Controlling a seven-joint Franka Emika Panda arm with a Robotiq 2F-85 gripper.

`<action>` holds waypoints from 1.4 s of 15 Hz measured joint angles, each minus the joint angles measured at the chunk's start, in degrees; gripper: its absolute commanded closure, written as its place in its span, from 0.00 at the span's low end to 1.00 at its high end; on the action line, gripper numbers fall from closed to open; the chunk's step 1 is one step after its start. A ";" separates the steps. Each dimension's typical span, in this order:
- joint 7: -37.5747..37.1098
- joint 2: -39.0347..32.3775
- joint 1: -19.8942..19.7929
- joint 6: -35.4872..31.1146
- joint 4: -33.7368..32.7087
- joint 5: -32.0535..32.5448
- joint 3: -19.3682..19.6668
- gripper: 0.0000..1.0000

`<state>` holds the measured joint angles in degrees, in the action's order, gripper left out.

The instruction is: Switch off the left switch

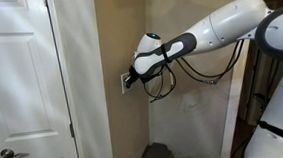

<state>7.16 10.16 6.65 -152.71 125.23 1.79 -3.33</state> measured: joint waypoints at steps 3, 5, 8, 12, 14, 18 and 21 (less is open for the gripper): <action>-0.60 0.00 -0.13 0.01 0.00 1.11 -0.16 1.00; -1.59 0.02 -0.32 0.04 0.01 1.93 -0.34 1.00; -4.60 0.13 -1.27 0.27 0.17 4.70 -0.46 1.00; -7.02 1.26 -3.22 1.46 1.68 6.57 -0.37 1.00; -7.07 1.83 -3.70 2.42 2.52 6.56 -0.25 1.00; -7.07 2.18 -3.73 5.10 3.29 6.56 -0.12 0.92; -7.07 2.19 -3.73 6.11 3.29 6.56 -0.12 0.74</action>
<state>0.09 12.35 2.92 -146.59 128.52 8.36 -3.45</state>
